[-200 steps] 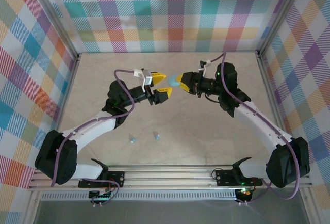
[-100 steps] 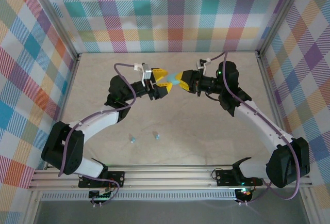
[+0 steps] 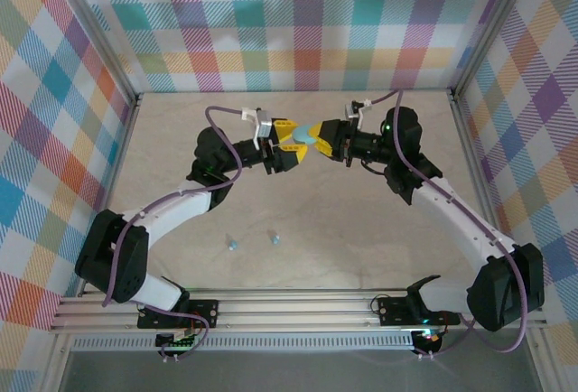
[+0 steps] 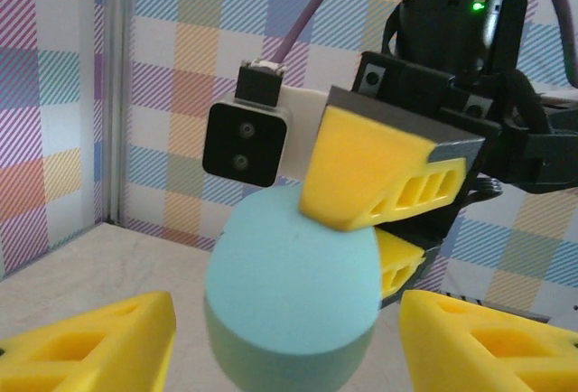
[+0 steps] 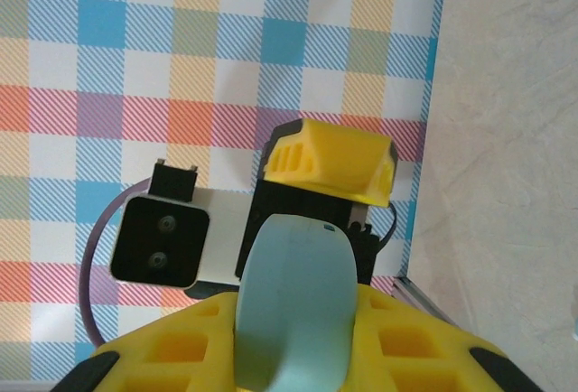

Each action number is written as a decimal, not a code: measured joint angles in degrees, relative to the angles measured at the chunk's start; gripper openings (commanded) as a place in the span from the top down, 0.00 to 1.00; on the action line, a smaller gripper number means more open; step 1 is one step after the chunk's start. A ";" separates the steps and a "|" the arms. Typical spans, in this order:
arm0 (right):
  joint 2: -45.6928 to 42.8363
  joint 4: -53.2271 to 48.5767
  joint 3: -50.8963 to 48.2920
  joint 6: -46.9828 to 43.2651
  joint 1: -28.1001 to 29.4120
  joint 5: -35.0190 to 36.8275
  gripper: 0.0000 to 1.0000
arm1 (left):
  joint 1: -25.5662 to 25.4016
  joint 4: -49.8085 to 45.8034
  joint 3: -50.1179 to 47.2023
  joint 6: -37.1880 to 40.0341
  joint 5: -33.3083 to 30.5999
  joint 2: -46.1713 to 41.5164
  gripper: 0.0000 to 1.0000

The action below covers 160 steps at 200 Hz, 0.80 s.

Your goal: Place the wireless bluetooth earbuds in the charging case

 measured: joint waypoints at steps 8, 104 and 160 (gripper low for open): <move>-0.24 0.04 0.02 0.02 0.00 0.00 0.77 | -0.17 0.00 0.26 0.00 -0.02 0.26 0.35; -0.46 0.22 0.02 0.22 0.00 -0.26 0.76 | -0.90 0.11 0.39 0.28 -0.15 0.44 0.62; -0.46 0.20 0.02 0.15 -0.17 -0.61 0.67 | -0.90 0.09 0.39 0.33 -0.11 0.39 0.73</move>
